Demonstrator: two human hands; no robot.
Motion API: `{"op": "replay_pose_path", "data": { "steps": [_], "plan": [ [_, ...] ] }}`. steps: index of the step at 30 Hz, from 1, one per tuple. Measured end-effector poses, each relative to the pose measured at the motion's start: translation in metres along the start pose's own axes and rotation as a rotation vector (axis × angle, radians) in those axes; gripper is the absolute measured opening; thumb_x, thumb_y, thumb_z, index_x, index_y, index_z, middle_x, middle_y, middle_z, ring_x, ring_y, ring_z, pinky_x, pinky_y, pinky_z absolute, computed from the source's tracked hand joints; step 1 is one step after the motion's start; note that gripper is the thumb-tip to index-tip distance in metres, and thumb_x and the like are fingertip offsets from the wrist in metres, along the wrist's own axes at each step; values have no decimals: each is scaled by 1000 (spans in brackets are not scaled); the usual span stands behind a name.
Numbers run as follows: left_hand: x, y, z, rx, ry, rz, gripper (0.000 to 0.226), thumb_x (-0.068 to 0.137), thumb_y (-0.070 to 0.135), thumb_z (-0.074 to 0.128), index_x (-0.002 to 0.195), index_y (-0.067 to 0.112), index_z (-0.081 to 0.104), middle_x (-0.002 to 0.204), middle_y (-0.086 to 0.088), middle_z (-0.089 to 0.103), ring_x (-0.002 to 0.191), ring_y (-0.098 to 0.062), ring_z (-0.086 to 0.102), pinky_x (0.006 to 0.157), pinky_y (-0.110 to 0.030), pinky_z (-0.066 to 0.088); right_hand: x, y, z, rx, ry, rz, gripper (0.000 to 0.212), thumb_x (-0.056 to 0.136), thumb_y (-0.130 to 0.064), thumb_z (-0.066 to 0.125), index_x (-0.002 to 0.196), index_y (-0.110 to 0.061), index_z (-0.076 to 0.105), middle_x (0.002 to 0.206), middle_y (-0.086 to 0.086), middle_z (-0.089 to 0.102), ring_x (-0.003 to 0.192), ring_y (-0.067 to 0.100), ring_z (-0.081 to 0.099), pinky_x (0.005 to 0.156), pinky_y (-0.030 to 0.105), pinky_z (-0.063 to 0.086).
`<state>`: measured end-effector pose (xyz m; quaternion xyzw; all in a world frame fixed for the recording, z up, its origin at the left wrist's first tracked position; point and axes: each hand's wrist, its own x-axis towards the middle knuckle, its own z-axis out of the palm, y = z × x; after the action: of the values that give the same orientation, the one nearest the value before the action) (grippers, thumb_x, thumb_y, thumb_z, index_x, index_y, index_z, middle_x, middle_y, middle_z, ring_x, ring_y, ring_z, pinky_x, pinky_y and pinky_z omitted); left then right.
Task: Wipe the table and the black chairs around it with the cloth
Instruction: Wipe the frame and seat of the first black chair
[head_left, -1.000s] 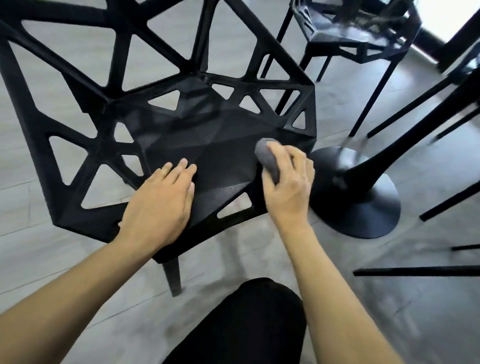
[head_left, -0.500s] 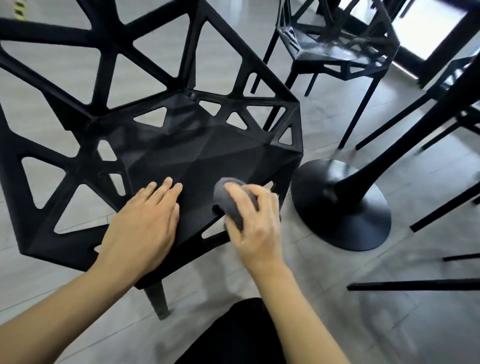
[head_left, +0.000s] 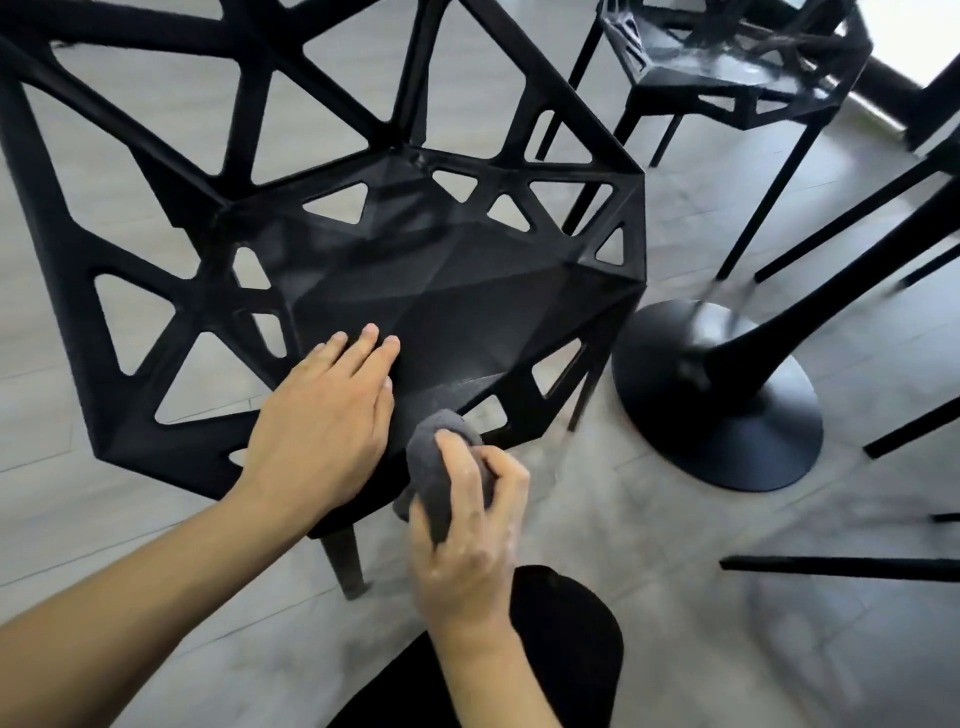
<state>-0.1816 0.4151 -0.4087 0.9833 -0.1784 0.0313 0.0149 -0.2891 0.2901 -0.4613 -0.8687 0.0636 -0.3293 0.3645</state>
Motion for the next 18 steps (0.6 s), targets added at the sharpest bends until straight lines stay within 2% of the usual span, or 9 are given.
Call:
{"op": "replay_pose_path", "data": {
  "steps": [2,4,6,8,10,11,15,18],
  "plan": [
    [-1,-1,-1,2,-4,-4,59,101,32,19,148,11,46,152,-12,47,137,-33,47,116,-44,37,7,3,2,-42,-32,-97,34,100,-29,52,132,-18,58,121,12,49,106,27,56,87,36,55],
    [-1,0,-1,4,-10,7,58,101,31,19,148,10,46,151,-13,47,137,-34,47,116,-44,37,35,25,-6,-102,-6,-77,38,96,-25,59,133,-18,59,119,13,50,106,29,54,89,37,51],
    [-2,0,-1,3,-4,8,57,101,30,20,148,10,46,151,-13,48,136,-34,48,115,-45,37,75,58,-16,-147,85,98,42,92,-16,65,133,-19,58,118,11,49,106,28,52,88,35,48],
    [-2,0,-1,2,-6,4,57,101,30,21,148,10,46,151,-13,48,136,-34,48,115,-44,37,117,88,-24,-113,173,318,41,94,-14,64,133,-21,57,116,9,46,105,31,54,86,39,51],
    [-2,1,-1,-4,-5,0,57,101,31,22,147,10,47,150,-13,49,136,-34,49,115,-44,38,137,91,-23,-56,211,406,40,94,-16,63,133,-25,56,116,4,44,104,33,56,87,41,52],
    [-1,1,0,-9,-3,-1,57,101,31,22,146,10,48,149,-13,50,135,-34,50,114,-45,39,133,82,-19,-77,209,384,41,93,-18,64,132,-27,56,118,3,45,105,31,55,87,42,52],
    [3,5,-1,-73,31,-82,54,98,32,27,139,13,57,144,-10,56,132,-34,53,112,-46,41,76,36,-8,-200,95,96,43,88,-32,71,131,-28,64,131,6,51,116,28,50,99,43,43],
    [13,21,-6,-140,56,-183,48,94,37,34,126,14,61,130,-11,63,118,-36,58,101,-50,47,96,62,-15,-121,40,116,48,86,-22,73,132,-32,63,133,0,50,115,25,47,99,45,47]
  ]
}}
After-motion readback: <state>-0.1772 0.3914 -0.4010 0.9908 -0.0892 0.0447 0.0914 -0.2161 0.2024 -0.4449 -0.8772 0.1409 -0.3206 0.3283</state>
